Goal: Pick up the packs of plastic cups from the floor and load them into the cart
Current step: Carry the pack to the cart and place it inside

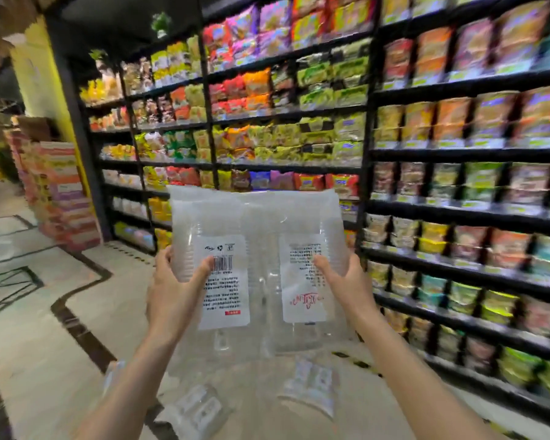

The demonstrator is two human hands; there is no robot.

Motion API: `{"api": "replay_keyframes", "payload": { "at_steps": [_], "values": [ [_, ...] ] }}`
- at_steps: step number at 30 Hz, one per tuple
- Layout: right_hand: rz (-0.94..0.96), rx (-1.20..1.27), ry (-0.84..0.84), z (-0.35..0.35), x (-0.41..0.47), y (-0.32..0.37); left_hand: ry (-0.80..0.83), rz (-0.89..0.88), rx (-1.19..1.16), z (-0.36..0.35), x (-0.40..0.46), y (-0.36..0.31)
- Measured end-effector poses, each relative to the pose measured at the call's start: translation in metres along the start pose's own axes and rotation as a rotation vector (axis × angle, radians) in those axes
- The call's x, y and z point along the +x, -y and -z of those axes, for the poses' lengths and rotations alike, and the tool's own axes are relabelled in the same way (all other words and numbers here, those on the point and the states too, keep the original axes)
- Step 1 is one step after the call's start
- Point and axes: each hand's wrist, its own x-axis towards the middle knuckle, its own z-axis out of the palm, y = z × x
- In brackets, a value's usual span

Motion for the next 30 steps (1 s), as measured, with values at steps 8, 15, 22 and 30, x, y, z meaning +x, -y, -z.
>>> {"api": "replay_keyframes", "payload": {
  "at_steps": [8,15,22,30],
  "values": [
    [-0.063,-0.131,-0.35,0.259,0.019,-0.046,0.321,-0.115,-0.207,-0.221,-0.091,-0.113],
    [-0.115,-0.132,-0.593,0.436,0.004,-0.079,0.579,-0.205,-0.36,-0.373,-0.184,-0.209],
    [-0.187,-0.234,-0.869,0.585,-0.018,-0.114,0.846,-0.252,-0.507,-0.514,-0.283,-0.286],
    [-0.25,-0.336,-1.115,0.746,-0.009,-0.138,1.076,-0.249,-0.622,-0.668,-0.379,-0.394]
  ]
}}
